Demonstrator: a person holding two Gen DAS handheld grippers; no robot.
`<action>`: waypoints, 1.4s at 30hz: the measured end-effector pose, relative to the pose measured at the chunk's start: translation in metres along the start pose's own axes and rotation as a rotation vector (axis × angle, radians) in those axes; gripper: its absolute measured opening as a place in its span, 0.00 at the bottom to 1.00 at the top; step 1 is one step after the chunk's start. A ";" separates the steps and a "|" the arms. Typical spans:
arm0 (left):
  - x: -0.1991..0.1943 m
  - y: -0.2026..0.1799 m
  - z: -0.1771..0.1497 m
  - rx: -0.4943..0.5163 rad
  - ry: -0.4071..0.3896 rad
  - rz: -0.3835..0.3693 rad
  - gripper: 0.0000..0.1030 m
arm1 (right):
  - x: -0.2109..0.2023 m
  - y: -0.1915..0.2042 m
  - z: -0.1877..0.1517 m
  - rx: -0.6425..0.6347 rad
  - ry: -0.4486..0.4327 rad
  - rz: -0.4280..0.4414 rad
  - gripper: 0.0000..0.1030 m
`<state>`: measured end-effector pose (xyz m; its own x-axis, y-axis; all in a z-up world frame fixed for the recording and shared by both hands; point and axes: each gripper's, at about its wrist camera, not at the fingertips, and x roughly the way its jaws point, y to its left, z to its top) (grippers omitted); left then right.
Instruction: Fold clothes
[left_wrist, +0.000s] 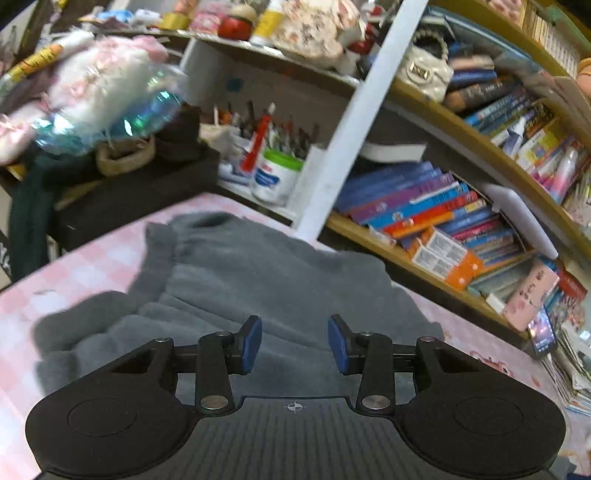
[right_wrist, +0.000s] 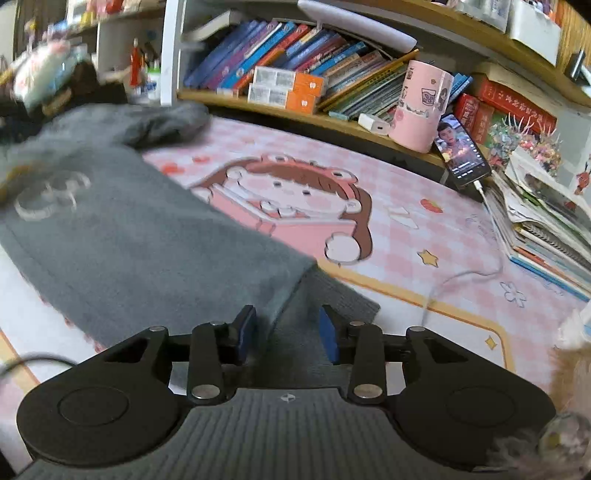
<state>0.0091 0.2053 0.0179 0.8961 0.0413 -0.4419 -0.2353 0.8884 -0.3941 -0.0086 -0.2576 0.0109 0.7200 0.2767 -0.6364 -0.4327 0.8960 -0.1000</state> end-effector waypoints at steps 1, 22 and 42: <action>0.002 0.000 -0.002 -0.003 0.005 -0.006 0.41 | -0.001 -0.004 0.005 0.029 -0.012 0.014 0.33; 0.031 0.014 -0.018 0.065 0.063 0.050 0.66 | 0.181 0.034 0.184 0.517 0.122 0.413 0.52; 0.031 0.013 -0.019 0.070 0.061 0.035 0.71 | 0.166 0.216 0.244 -0.111 -0.217 0.791 0.21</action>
<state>0.0269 0.2093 -0.0161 0.8627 0.0468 -0.5035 -0.2370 0.9170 -0.3209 0.1494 0.0670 0.0704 0.2640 0.8825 -0.3893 -0.8985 0.3718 0.2334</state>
